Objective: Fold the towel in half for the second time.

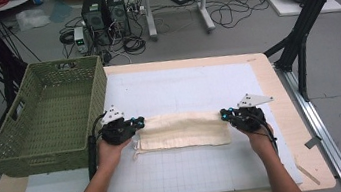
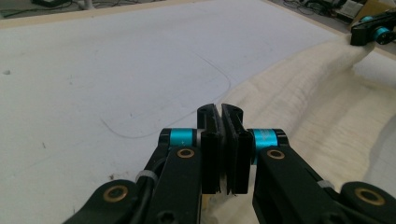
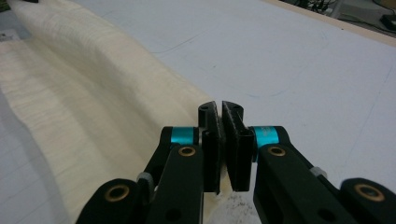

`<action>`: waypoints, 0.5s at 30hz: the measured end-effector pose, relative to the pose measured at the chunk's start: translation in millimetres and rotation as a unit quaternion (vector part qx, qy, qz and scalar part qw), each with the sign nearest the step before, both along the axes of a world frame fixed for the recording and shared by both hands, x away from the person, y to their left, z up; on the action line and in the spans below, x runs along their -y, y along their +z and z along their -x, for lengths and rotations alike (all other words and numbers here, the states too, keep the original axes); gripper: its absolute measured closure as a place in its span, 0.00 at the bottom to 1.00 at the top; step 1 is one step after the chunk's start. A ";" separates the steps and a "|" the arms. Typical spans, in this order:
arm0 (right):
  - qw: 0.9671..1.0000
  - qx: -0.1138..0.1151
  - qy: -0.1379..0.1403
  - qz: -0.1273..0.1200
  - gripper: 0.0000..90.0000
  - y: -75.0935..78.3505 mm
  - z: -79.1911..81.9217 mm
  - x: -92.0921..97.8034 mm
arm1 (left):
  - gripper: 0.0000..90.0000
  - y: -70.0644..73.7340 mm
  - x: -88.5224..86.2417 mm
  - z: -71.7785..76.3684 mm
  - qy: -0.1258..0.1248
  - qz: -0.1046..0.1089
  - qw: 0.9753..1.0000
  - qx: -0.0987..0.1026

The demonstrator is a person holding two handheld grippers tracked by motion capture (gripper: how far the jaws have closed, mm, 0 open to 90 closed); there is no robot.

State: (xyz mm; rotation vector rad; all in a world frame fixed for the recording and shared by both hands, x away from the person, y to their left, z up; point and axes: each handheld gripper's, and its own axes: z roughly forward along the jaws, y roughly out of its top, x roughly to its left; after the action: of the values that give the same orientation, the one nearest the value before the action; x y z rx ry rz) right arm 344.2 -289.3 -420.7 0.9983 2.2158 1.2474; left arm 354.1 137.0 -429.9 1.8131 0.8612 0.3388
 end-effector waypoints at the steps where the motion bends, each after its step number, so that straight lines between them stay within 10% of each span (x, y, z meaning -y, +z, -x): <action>1: 1.000 0.002 0.002 0.000 0.96 0.0 2.4 0.7 | 0.95 0.3 0.1 2.4 -0.004 -0.004 1.000 -0.003; 15: 1.000 -0.008 0.016 0.000 0.96 -7.5 37.6 2.2 | 0.94 -8.7 -1.1 28.4 -0.023 -0.020 1.000 -0.005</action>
State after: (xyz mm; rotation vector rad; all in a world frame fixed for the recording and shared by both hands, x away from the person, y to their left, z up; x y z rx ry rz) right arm 306.6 -291.5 -428.3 0.9801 2.2521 1.2586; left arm 325.7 138.2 -438.7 1.8696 0.8245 0.3189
